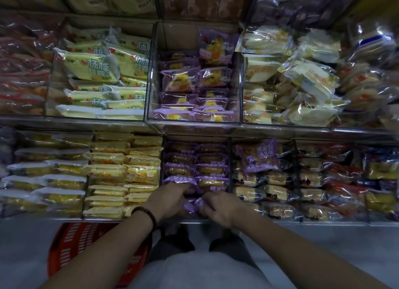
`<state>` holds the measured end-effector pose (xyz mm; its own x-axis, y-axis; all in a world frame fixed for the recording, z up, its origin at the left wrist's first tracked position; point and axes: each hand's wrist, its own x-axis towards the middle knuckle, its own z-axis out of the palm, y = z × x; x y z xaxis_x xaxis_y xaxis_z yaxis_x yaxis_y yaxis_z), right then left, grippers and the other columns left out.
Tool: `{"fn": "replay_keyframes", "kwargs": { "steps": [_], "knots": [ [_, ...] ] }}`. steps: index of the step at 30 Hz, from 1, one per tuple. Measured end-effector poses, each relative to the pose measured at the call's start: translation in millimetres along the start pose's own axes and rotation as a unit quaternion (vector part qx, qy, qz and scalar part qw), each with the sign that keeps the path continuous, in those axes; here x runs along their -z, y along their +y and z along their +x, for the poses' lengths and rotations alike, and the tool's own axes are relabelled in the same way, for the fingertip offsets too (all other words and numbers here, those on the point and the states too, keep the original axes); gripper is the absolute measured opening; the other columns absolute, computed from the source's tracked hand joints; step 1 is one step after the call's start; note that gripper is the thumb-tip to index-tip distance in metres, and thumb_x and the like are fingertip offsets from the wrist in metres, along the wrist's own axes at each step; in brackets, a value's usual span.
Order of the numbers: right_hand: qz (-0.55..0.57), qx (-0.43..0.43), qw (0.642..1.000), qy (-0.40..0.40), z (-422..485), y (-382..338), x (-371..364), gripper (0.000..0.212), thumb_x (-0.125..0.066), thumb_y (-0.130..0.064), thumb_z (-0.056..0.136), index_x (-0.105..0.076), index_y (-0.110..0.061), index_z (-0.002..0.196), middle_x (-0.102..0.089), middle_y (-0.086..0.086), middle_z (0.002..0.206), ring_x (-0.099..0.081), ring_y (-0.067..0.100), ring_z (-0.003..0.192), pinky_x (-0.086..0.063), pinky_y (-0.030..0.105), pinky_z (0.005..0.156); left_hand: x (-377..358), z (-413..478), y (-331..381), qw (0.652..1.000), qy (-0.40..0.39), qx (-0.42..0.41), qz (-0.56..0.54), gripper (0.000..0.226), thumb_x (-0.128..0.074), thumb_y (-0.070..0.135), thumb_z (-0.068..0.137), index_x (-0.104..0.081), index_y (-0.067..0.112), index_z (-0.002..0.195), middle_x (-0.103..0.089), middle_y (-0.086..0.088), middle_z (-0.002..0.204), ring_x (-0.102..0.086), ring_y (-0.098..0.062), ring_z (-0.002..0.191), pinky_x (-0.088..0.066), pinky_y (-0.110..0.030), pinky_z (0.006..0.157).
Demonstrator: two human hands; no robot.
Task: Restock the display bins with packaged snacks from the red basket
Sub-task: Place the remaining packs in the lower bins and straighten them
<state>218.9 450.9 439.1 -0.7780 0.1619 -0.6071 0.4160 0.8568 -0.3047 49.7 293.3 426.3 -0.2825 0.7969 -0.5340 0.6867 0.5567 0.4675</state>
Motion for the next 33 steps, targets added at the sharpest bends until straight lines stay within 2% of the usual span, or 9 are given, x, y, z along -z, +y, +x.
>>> {"fn": "replay_keyframes", "kwargs": {
  "steps": [1, 4, 8, 12, 16, 19, 24, 28, 33],
  "knots": [
    [-0.02, 0.007, 1.0, 0.017, -5, 4, -2, 0.066, -0.025, -0.066, 0.089, -0.054, -0.023, 0.129, -0.062, 0.011, 0.128, -0.062, 0.036, 0.114, -0.053, 0.044, 0.094, 1, -7, -5, 1.0, 0.009, -0.015, 0.018, 0.05, -0.053, 0.062, 0.085, -0.061, 0.047, 0.132, -0.068, 0.018, 0.13, -0.067, -0.01, 0.114, -0.056, -0.029, 0.095],
    [-0.085, 0.04, 0.994, 0.059, -14, 14, -12, 0.045, -0.05, -0.044, 0.09, -0.059, -0.019, 0.126, -0.063, 0.009, 0.123, -0.064, 0.035, 0.109, -0.052, 0.043, 0.094, 1, -22, -15, 0.992, 0.039, -0.062, 0.104, 0.036, -0.053, 0.037, 0.095, -0.067, 0.035, 0.128, -0.069, 0.006, 0.128, -0.065, -0.019, 0.118, -0.056, -0.033, 0.095],
    [-0.121, 0.041, 0.988, 0.089, -21, 15, -18, 0.052, -0.063, -0.035, 0.088, -0.056, -0.02, 0.137, -0.064, 0.008, 0.13, -0.059, 0.03, 0.119, -0.045, 0.043, 0.103, -7, -30, -10, 0.976, 0.067, -0.093, 0.184, 0.042, -0.057, 0.033, 0.089, -0.066, 0.033, 0.13, -0.069, 0.005, 0.124, -0.062, -0.022, 0.116, -0.053, -0.039, 0.098],
    [-0.162, 0.038, 0.981, 0.098, -20, 9, -21, 0.059, -0.054, -0.047, 0.085, -0.051, -0.023, 0.139, -0.064, 0.006, 0.128, -0.057, 0.028, 0.121, -0.035, 0.048, 0.104, -15, -33, -6, 0.966, 0.078, -0.108, 0.221, 0.04, -0.058, 0.039, 0.091, -0.066, 0.034, 0.13, -0.069, 0.004, 0.124, -0.063, -0.024, 0.114, -0.048, -0.04, 0.097],
    [-0.178, 0.024, 0.978, 0.103, -21, 4, -26, 0.064, -0.054, -0.055, 0.089, -0.049, -0.02, 0.142, -0.064, 0.007, 0.13, -0.057, 0.029, 0.122, -0.031, 0.05, 0.106, -20, -37, -18, 0.958, 0.057, -0.122, 0.252, 0.056, -0.071, 0.049, 0.085, -0.06, 0.036, 0.138, -0.064, 0.006, 0.134, -0.058, -0.022, 0.123, -0.043, -0.04, 0.107],
    [-0.183, 0.016, 0.977, 0.11, -21, 1, -28, 0.059, -0.059, -0.046, 0.093, -0.049, -0.019, 0.144, -0.063, 0.008, 0.133, -0.057, 0.029, 0.124, -0.03, 0.049, 0.105, -23, -38, -23, 0.959, 0.065, -0.122, 0.25, 0.053, -0.068, 0.049, 0.09, -0.057, 0.04, 0.141, -0.061, 0.01, 0.139, -0.054, -0.019, 0.129, -0.035, -0.041, 0.113],
    [-0.177, -0.003, 0.976, 0.129, -22, -4, -27, 0.059, -0.062, -0.02, 0.09, -0.047, -0.019, 0.148, -0.065, 0.007, 0.133, -0.06, 0.031, 0.122, -0.039, 0.045, 0.105, -19, -36, -18, 0.969, 0.112, -0.095, 0.2, 0.036, -0.059, 0.048, 0.098, -0.063, 0.043, 0.134, -0.069, 0.015, 0.125, -0.06, -0.015, 0.121, -0.032, -0.039, 0.104],
    [-0.163, -0.041, 0.971, 0.169, -24, -7, -23, 0.052, -0.052, -0.021, 0.098, -0.047, -0.022, 0.149, -0.067, 0.007, 0.132, -0.058, 0.032, 0.121, -0.044, 0.044, 0.102, -20, -36, -8, 0.966, 0.15, -0.043, 0.205, 0.037, -0.053, 0.036, 0.102, -0.057, 0.039, 0.138, -0.07, 0.009, 0.126, -0.063, -0.021, 0.117, -0.037, -0.041, 0.101],
    [-0.132, -0.075, 0.973, 0.176, -26, -16, -16, 0.063, -0.055, -0.018, 0.098, -0.032, -0.028, 0.156, -0.06, 0.009, 0.138, -0.054, 0.035, 0.126, -0.051, 0.045, 0.092, -29, -36, 0, 0.971, 0.18, 0.017, 0.156, 0.044, -0.054, 0.026, 0.098, -0.055, 0.04, 0.14, -0.066, 0.01, 0.132, -0.058, -0.019, 0.124, -0.033, -0.042, 0.107]
  ]
}}
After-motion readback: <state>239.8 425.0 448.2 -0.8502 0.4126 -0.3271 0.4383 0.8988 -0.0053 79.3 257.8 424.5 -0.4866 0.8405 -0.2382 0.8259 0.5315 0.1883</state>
